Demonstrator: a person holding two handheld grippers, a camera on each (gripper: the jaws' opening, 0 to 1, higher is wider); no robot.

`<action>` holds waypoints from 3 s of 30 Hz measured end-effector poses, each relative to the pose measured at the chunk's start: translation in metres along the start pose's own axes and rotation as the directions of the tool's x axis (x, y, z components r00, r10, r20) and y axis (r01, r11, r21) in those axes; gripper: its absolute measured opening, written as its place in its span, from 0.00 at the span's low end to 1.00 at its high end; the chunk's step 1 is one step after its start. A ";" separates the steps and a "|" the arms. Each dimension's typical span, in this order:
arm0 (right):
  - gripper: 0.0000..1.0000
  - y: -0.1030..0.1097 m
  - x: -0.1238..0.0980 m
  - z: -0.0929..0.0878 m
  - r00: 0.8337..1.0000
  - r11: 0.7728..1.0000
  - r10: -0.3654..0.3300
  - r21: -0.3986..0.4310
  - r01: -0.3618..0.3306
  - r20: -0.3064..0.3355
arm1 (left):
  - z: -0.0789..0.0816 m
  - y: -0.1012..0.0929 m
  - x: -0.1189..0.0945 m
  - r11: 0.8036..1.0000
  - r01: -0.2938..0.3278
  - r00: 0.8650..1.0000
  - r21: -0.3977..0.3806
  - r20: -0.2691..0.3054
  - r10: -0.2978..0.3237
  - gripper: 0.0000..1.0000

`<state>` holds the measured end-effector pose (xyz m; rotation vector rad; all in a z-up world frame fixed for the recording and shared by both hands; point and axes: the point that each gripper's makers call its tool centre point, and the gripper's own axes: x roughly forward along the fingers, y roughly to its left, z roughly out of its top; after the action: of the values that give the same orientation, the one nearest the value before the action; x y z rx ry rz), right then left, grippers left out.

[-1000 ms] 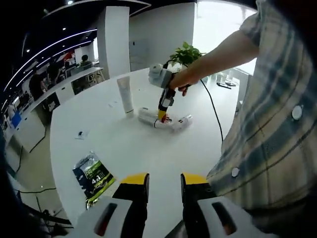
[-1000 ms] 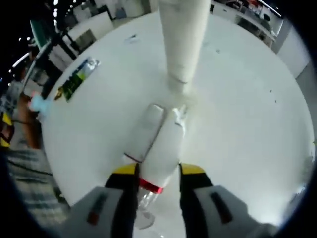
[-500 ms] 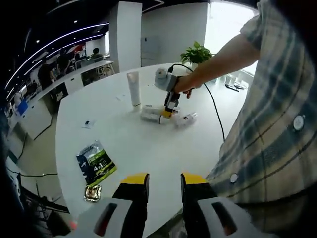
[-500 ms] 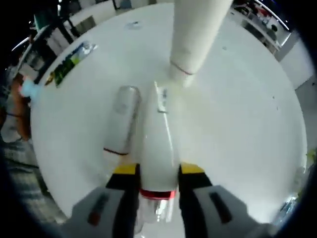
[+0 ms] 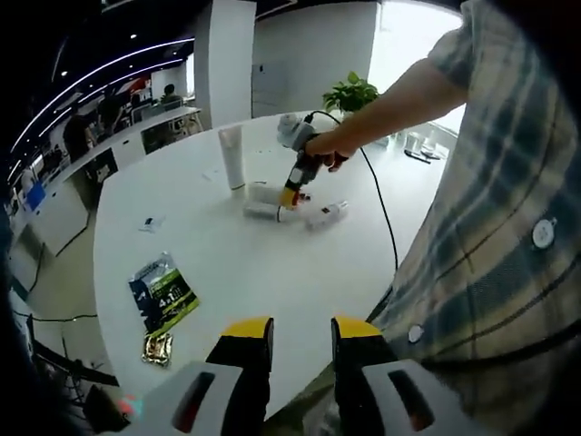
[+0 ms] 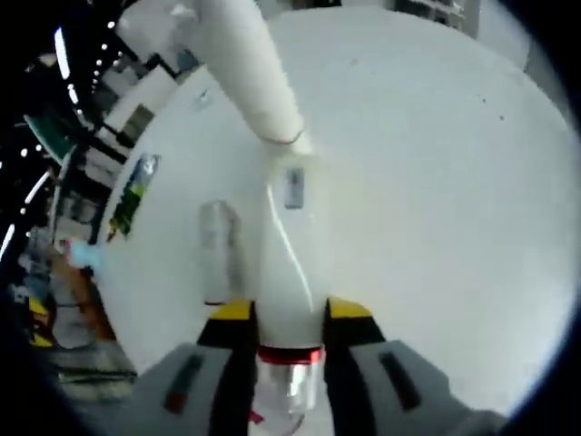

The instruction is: Arrange the skincare products in the storage area until every visible bottle or jar stands upright without overlapping.

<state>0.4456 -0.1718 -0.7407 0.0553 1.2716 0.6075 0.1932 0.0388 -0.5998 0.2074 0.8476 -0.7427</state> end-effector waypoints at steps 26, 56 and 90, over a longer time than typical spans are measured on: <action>0.24 0.070 -0.056 -0.007 0.874 0.788 0.386 0.387 -0.479 0.295 | 0.026 0.000 0.018 0.995 0.089 0.995 0.036 0.048 -0.090 0.25; 0.25 0.214 -0.070 -0.097 0.725 0.694 0.689 0.308 -0.651 -0.019 | 0.052 0.007 0.094 0.772 0.024 0.995 0.635 0.056 -0.077 0.62; 0.32 0.262 -0.080 -0.126 0.527 0.546 0.826 0.514 -0.661 -0.200 | 0.023 -0.028 0.089 0.781 0.186 0.973 0.596 -0.002 -0.230 0.32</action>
<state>0.2151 -0.0236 -0.6143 0.9178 1.7848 1.1750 0.2264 -0.0376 -0.6475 0.6536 0.5482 -1.2133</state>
